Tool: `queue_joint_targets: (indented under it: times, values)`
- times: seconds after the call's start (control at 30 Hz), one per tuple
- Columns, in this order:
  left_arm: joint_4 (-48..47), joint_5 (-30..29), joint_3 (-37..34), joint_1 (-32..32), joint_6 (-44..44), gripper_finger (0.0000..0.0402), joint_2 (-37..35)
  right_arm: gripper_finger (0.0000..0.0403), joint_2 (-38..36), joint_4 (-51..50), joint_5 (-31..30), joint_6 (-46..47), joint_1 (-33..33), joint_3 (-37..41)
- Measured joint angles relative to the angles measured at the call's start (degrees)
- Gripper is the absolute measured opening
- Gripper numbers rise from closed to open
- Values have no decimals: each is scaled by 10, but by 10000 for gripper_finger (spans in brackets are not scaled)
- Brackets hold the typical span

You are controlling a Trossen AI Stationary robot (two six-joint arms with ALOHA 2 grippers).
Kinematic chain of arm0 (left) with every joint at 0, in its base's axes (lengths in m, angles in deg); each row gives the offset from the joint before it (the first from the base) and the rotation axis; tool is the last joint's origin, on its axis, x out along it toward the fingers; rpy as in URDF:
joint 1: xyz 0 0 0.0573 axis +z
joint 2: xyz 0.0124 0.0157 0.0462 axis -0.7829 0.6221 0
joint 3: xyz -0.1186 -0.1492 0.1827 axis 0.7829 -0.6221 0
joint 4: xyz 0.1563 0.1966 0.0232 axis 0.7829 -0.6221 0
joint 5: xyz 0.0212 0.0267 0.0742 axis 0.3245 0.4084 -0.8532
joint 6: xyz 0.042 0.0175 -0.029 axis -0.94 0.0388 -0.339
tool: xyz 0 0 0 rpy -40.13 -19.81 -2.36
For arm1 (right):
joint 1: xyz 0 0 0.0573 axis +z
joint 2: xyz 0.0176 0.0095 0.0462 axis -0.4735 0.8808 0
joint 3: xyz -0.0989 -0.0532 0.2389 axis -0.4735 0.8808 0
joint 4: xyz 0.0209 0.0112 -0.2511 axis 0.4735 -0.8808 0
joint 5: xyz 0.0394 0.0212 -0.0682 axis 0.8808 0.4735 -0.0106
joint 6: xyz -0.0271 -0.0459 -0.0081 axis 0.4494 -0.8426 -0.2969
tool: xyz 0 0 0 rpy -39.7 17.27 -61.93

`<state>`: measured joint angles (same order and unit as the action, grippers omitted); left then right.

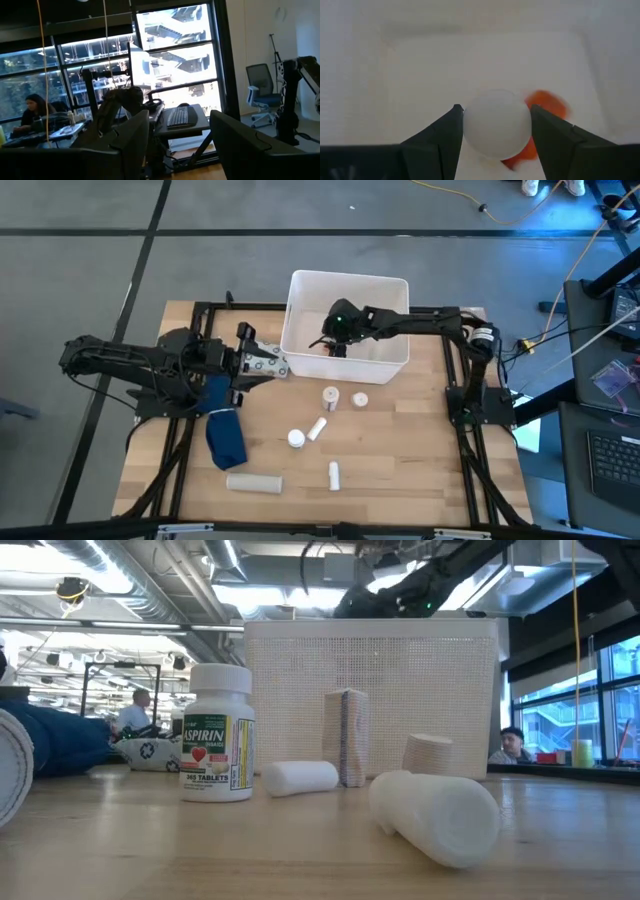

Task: Pick & place medical supplies in basket/bin
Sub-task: Put the yellow pill bottle in the white bin

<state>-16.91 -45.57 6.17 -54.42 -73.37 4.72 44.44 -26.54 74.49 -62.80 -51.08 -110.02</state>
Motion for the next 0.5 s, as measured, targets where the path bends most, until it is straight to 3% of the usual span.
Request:
queue_joint_targets:
  times: [0.27,0.5]
  values:
    - [-6,0,0,0,0,203,0,202,26,0,-4,-3,1,-1]
    - [-7,-5,0,0,0,203,0,202,27,1,-48,-5,-4,-1]
